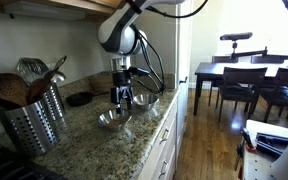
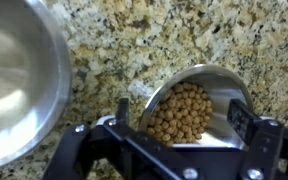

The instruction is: Pour the contents of the left bowl into the right bowl

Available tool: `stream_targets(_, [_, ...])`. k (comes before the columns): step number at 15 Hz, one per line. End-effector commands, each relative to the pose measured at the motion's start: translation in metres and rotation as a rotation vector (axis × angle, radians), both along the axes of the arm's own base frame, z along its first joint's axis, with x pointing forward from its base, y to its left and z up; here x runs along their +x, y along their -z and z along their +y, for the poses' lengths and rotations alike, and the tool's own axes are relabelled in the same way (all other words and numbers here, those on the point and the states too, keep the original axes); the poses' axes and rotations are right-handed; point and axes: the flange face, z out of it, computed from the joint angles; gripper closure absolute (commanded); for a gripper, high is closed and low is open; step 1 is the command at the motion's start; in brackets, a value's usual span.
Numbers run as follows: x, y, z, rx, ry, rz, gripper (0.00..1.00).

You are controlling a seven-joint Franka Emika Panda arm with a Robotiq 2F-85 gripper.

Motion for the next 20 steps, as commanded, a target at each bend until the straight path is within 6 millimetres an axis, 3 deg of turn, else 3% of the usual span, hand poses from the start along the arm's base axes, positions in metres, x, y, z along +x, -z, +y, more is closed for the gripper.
stream_targets(1, [0.003,0.004,-0.002,0.032,0.000,0.005,0.00])
stream_targets(4, [0.002,0.006,-0.002,0.032,-0.001,0.009,0.09])
stream_targets(6, [0.002,0.008,-0.004,0.033,0.002,0.012,0.31])
stream_targets(7, [0.002,0.009,-0.005,0.033,0.004,0.013,0.36])
stream_targets(9, [0.002,0.011,-0.006,0.034,0.008,0.016,0.36])
stream_targets(10, [0.002,0.012,-0.007,0.034,0.010,0.018,0.41])
stream_targets(17, [0.002,0.014,-0.012,0.036,0.023,0.022,0.40])
stream_targets(20, [0.002,0.014,-0.014,0.028,0.035,0.020,0.53])
